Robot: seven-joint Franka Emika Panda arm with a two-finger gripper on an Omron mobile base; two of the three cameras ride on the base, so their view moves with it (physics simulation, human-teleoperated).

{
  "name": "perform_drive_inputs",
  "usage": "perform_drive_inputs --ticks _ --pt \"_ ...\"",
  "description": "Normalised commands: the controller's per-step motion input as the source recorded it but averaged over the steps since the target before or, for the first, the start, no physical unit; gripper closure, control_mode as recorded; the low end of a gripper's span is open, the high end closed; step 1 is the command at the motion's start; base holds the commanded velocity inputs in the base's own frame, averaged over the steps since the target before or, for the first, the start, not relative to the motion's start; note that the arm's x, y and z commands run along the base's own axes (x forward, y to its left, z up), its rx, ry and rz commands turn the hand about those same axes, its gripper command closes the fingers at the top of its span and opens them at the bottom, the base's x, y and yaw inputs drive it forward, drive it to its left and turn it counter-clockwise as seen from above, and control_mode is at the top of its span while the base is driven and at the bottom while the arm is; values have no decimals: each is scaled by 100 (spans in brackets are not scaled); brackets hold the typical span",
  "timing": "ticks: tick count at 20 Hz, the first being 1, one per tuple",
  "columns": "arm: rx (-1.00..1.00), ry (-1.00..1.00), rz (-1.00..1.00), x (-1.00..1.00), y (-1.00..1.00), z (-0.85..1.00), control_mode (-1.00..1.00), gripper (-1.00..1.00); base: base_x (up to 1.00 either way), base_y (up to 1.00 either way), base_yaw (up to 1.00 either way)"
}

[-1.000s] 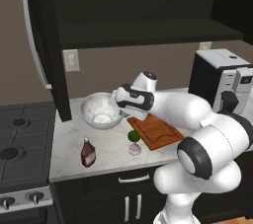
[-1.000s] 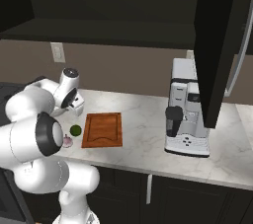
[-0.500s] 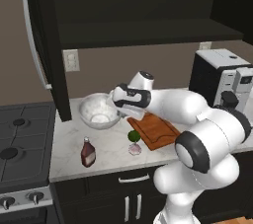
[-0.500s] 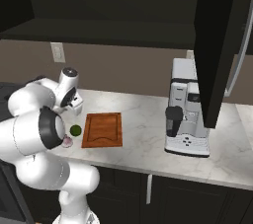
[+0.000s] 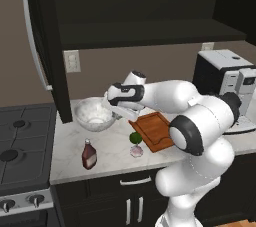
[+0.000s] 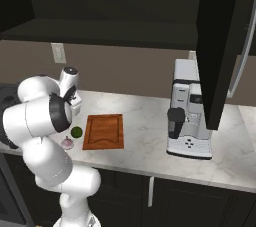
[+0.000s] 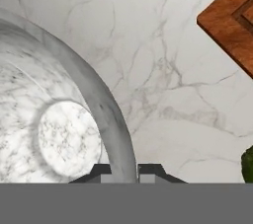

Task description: Open the cabinet. Place the bowl and condiment on the counter. Then place the lime and garlic on the cutting board.

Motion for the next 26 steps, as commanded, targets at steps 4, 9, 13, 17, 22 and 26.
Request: perform_drive_inputs --ticks 4,9,13,17,22,26 --pt "0 13 0 19 20 -12 -100 100 0 0 0" --pt "0 12 0 13 15 -19 -100 100 0 0 0" --pt "0 8 0 12 9 -27 -100 100 0 0 0" --pt "0 3 0 9 5 -28 -100 100 0 0 0" --pt "0 0 0 6 3 -20 -100 100 0 0 0" --pt "0 0 0 1 1 -6 -100 100 0 0 0"
